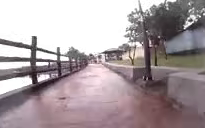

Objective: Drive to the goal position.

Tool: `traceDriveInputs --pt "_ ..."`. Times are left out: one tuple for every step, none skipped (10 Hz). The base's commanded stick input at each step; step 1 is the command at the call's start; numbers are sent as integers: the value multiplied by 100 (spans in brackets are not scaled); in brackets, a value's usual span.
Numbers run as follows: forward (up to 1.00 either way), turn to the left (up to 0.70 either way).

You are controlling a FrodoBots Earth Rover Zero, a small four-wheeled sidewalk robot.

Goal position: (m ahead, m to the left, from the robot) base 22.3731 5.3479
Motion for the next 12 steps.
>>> traceDriveInputs --pt "100 -1" --pt "100 -1" --pt "100 -1" --pt "100 -1" --pt "100 -1" --pt "100 -1" --pt "100 -1" --pt "100 -1" --pt "100 -1" --pt "100 -1" --pt "100 -1" --pt "100 -1"
